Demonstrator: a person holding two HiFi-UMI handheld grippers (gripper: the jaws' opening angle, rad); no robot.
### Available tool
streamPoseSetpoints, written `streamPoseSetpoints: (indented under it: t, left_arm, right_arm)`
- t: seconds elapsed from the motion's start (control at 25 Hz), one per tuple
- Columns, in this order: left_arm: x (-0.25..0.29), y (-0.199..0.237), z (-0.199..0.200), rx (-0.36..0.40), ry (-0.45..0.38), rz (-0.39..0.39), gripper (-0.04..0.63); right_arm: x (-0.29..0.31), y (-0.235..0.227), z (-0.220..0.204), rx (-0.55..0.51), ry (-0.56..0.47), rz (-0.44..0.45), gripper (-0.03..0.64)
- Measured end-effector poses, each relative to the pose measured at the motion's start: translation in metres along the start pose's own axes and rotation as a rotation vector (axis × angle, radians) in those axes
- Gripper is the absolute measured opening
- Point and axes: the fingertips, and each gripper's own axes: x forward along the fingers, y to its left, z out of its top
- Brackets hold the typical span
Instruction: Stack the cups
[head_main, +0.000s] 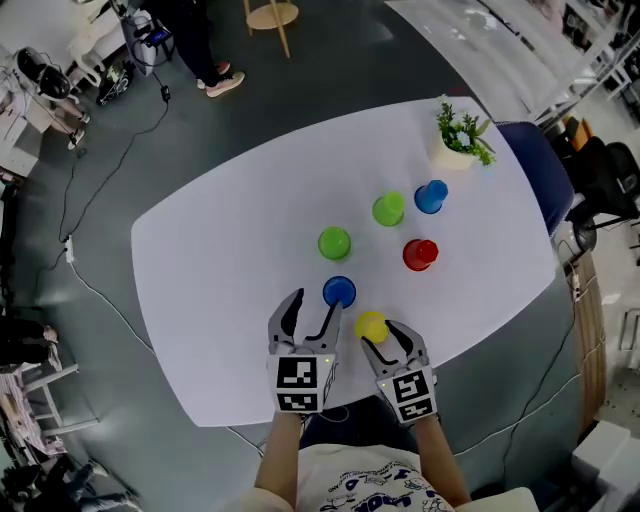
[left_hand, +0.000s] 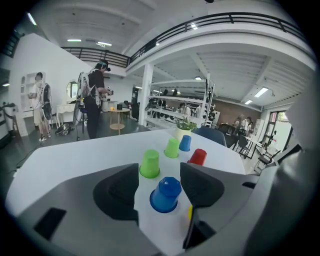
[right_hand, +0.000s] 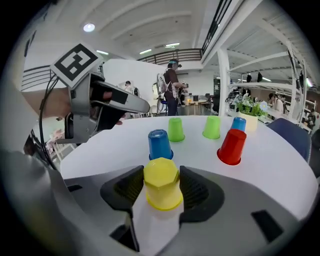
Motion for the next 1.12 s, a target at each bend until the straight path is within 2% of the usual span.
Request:
streamPoseSetpoints:
  t: [0.16,0.32,0.48,0.92,1.12]
  left_arm:
    - [0.009,0.009,0.005,-0.017,-0.006,0.000,0.270]
    - [0.014,0.018,0.012,-0.030,-0.015,0.016,0.270]
    - [0.015,0.023,0.010,-0.051,-0.010,0.048,0.270]
    - [0.015,0.037,-0.008,-0.180,-0.007,0.240,0.270]
    - [0.017,0.034,-0.018,-0.211,0.006,0.280,0.270]
  right_arm:
    - [-0.002,-0.020,0.015,0.017,-0.022,-0.036,0.241]
    - [0.002,-0.044,0.042,-0.015,-0.050,-0.069,0.241]
    - [0.013,-0.064,0.056,-0.046,-0.054,-0.065,0.241]
    - [0.064,-0.081,0.057,-0.148,0.003,0.091,0.241]
    - [0.079,-0.080,0.056,-0.181,0.015,0.150,0.241]
